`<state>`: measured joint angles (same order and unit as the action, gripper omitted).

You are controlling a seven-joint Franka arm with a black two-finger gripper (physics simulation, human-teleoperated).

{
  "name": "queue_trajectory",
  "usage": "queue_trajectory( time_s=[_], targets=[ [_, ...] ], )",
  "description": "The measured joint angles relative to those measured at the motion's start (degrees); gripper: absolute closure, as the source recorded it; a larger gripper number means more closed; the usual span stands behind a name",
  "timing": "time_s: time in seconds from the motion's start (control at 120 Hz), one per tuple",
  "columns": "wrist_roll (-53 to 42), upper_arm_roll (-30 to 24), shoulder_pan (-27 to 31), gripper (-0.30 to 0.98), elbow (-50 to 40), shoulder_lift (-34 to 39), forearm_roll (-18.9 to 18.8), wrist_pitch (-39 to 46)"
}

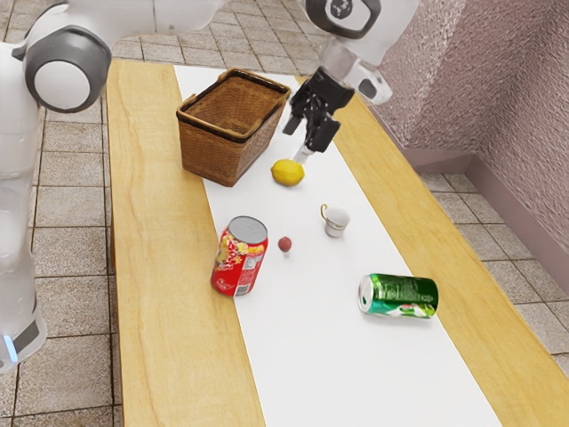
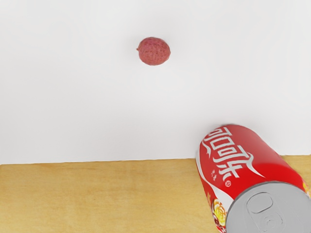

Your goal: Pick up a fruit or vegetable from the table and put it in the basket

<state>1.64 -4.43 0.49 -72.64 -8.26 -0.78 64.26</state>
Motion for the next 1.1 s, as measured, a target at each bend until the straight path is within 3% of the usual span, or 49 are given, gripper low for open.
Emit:
queue_trajectory(
  time_s=[0.208,0.375,0.642,0.842,1.1],
  targets=[
    [0.8,-0.1,1.6,0.00,-0.4,0.0,1.2,14.4],
    [-1.6,0.1,3.3,0.00,3.1,0.3,-1.0,17.9],
    [-11.9,0.1,13.1,0.00,2.9,-0.6,-3.4,22.7],
    [-20.3,3.8,14.0,0.00,-29.5,22.0,-0.7,30.8],
    [-33.9,5.0,14.2,0.00,-47.1,31.8,0.3,39.6]
  ],
)
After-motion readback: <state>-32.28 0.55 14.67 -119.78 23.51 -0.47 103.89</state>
